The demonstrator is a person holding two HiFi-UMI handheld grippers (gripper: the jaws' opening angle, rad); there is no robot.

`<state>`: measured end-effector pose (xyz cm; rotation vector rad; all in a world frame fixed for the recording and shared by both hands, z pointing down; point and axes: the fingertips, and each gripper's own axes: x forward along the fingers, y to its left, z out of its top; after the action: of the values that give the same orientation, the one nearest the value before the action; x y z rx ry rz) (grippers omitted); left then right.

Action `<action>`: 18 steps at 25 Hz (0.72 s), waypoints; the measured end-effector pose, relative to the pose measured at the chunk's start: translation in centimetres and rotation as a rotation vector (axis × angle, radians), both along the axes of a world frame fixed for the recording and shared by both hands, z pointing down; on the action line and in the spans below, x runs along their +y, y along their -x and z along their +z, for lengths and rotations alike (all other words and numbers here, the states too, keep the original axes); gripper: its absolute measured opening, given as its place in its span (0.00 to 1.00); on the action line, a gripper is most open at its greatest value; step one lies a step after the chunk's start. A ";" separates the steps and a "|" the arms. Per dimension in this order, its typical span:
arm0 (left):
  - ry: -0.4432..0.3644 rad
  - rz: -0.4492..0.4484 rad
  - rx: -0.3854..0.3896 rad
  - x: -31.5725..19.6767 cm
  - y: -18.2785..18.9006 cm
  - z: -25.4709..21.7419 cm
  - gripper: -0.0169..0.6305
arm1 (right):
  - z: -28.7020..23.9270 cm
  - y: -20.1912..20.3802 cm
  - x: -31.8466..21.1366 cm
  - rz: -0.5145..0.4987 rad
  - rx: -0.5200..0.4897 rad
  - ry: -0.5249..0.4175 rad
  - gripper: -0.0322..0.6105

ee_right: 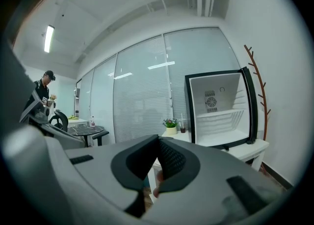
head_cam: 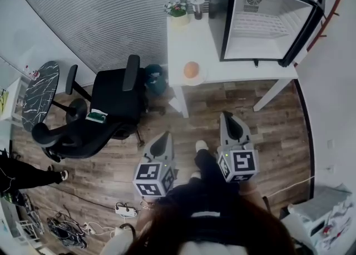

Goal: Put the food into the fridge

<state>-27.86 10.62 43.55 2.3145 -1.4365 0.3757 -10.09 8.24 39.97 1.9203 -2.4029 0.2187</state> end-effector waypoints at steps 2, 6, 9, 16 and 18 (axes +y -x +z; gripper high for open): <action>0.002 0.000 -0.002 -0.9 -0.2 0.0 0.02 | 0.3 -0.1 -1.0 0.000 0.001 0.011 0.04; 0.019 -0.002 -0.008 -2.7 -0.3 0.3 0.02 | 0.9 -0.4 -2.9 0.010 -0.003 0.032 0.05; 0.022 -0.004 -0.008 -3.9 -0.5 0.4 0.02 | 1.4 -0.7 -4.1 0.012 -0.010 0.053 0.05; 0.039 -0.014 -0.013 -6.3 -0.6 1.0 0.02 | 2.6 -1.0 -6.9 0.001 -0.054 0.104 0.05; 0.046 -0.017 -0.014 -6.9 -0.7 1.2 0.02 | 3.0 -0.9 -7.6 -0.007 -0.057 0.120 0.05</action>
<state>-27.20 3.74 44.79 2.2662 -1.4387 0.4160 -9.14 0.64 43.01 1.8783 -2.3715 0.4122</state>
